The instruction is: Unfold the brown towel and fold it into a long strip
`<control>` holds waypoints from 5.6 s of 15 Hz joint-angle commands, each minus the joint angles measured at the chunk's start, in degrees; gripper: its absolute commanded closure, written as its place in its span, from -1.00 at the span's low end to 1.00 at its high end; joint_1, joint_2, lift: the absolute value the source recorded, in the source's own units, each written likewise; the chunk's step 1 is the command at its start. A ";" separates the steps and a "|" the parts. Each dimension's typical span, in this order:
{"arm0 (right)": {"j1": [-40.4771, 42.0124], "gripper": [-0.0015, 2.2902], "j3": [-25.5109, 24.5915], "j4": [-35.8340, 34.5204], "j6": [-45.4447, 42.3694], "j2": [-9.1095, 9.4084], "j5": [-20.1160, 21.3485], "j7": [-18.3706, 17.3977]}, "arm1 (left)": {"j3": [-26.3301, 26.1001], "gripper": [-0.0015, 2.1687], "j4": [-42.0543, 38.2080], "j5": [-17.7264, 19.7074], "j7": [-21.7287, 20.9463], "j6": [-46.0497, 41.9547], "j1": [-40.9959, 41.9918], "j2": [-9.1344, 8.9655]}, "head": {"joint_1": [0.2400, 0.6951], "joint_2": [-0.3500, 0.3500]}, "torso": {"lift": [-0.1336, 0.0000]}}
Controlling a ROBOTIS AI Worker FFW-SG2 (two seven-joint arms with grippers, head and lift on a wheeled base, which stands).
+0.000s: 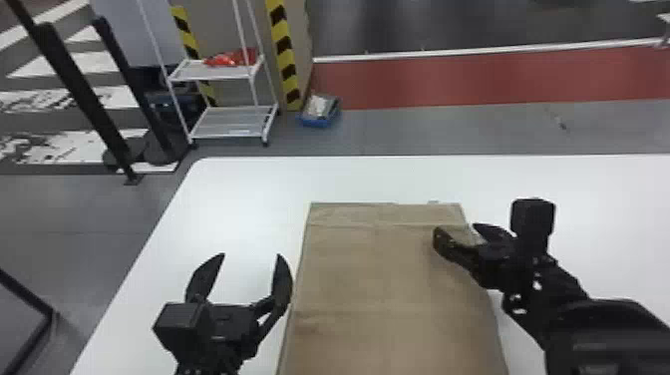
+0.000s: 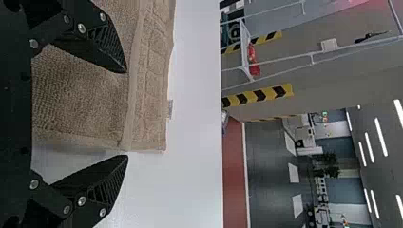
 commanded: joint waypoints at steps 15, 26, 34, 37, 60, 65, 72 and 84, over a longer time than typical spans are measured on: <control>3.92 -0.31 -0.37 -6.45 -0.16 0.08 -1.39 0.00 | -0.12 -0.93 1.12 0.29 -0.08 0.01 -0.53 -0.15 | 1.00 0.47 | -0.84; 18.94 0.40 3.85 -28.34 2.13 -0.88 1.07 6.24 | 0.67 -0.93 0.42 0.90 -0.43 0.01 -0.62 -0.15 | 1.00 0.64 | -0.84; 38.37 0.39 5.96 -44.51 1.25 -13.45 5.38 19.25 | 9.81 -0.93 -2.92 5.47 -0.78 0.01 0.88 -0.15 | 1.00 1.00 | -0.84; 38.37 -0.56 6.13 -44.07 1.42 -14.33 6.26 22.94 | 9.81 -0.93 -3.27 5.38 -0.78 -0.17 1.58 -0.15 | 1.00 1.00 | -0.84; -14.28 -0.87 -4.94 10.68 10.21 0.35 5.73 16.96 | 2.78 -0.93 1.39 4.24 -0.78 1.59 -2.73 0.35 | 1.00 0.63 | -0.84; -16.04 -0.56 -4.85 13.32 9.51 0.87 8.19 16.96 | 1.72 -0.93 2.00 4.15 -0.87 2.82 -3.78 0.70 | 1.00 0.48 | -0.84; -17.53 -0.56 -4.33 15.52 11.09 0.93 14.61 16.79 | 0.49 -0.93 4.20 4.51 -0.87 3.35 -5.80 2.11 | 1.00 0.44 | -0.84; -15.16 0.53 -14.87 7.61 16.36 0.93 15.14 13.97 | 0.23 -0.93 4.90 4.59 -6.23 4.23 -6.42 2.64 | 1.00 0.29 | -0.84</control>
